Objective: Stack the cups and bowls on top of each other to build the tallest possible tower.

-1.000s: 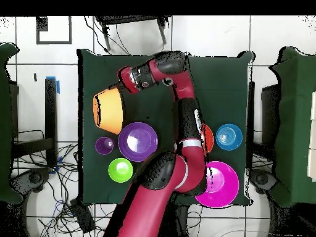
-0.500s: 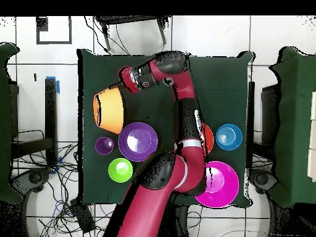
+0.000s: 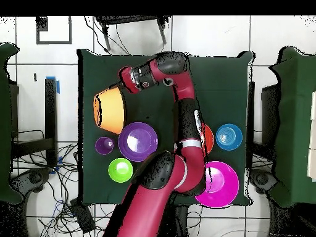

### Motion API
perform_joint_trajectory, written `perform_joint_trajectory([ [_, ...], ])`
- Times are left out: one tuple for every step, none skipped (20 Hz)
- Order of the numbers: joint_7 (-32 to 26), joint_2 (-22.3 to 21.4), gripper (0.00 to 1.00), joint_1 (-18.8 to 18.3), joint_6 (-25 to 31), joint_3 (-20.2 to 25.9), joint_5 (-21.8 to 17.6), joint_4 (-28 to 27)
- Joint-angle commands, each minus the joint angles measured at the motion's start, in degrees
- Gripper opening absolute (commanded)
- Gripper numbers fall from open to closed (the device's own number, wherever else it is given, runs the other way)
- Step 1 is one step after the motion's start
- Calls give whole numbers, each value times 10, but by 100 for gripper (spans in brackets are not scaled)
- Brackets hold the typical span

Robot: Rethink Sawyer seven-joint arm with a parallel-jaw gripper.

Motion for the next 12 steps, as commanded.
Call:
perform_joint_trajectory([
  [8, 51, 0, -3, -10, 5, 1, 34],
  [9, 57, 0, -4, -2, 12, 6, 28],
  [8, 59, 0, -5, 3, 17, 12, 30],
  [7, 61, 0, -5, 9, 20, 16, 30],
  [6, 63, 0, -5, 15, 24, 21, 30],
  [3, 65, 0, -4, 20, 26, 26, 32],
  [1, 66, 0, -3, 27, 27, 31, 36],
  [1, 66, 0, -2, 36, 28, 36, 40],
  [1, 65, 0, -1, 42, 29, 40, 44],
  [2, 65, 0, 1, 47, 31, 45, 45],
  [3, 67, 0, 3, 52, 34, 50, 45],
  [5, 69, 0, 5, 65, 37, 54, 42],
])
